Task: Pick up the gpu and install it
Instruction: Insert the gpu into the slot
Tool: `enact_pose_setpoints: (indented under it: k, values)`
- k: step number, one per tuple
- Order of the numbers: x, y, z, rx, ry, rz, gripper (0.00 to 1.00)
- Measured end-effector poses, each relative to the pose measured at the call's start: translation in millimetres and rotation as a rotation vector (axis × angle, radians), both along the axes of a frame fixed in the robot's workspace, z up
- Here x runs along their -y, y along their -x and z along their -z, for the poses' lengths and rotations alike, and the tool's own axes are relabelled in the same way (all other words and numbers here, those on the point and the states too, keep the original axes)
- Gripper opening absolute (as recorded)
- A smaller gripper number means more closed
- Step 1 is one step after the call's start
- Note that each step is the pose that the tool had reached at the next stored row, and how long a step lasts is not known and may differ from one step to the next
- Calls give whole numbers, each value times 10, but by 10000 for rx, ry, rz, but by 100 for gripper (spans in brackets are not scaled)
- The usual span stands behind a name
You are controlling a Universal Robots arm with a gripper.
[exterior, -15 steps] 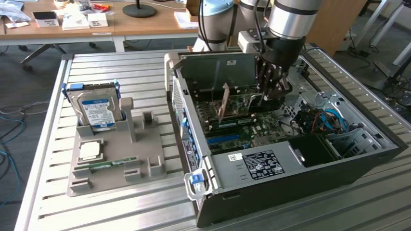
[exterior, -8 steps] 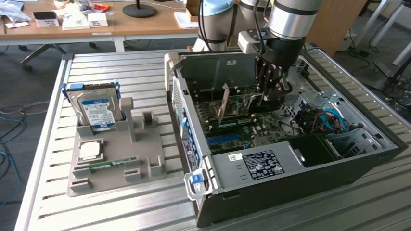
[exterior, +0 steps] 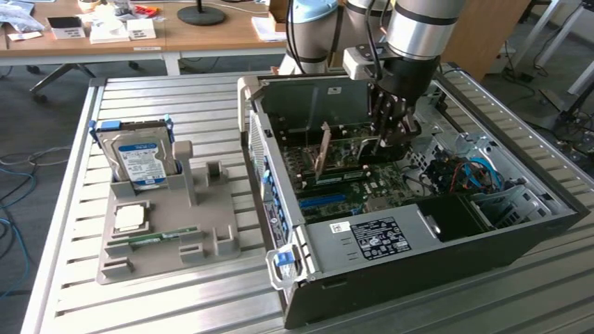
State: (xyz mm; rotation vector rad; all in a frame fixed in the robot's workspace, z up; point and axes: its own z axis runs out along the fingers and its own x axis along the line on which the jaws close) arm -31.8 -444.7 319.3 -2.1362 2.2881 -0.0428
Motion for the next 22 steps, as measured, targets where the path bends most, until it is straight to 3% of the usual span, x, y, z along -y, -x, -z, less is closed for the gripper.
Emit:
enact_pose_setpoints:
  k: [22]
  values:
    - [0, 14, 23, 0, -1, 0, 27]
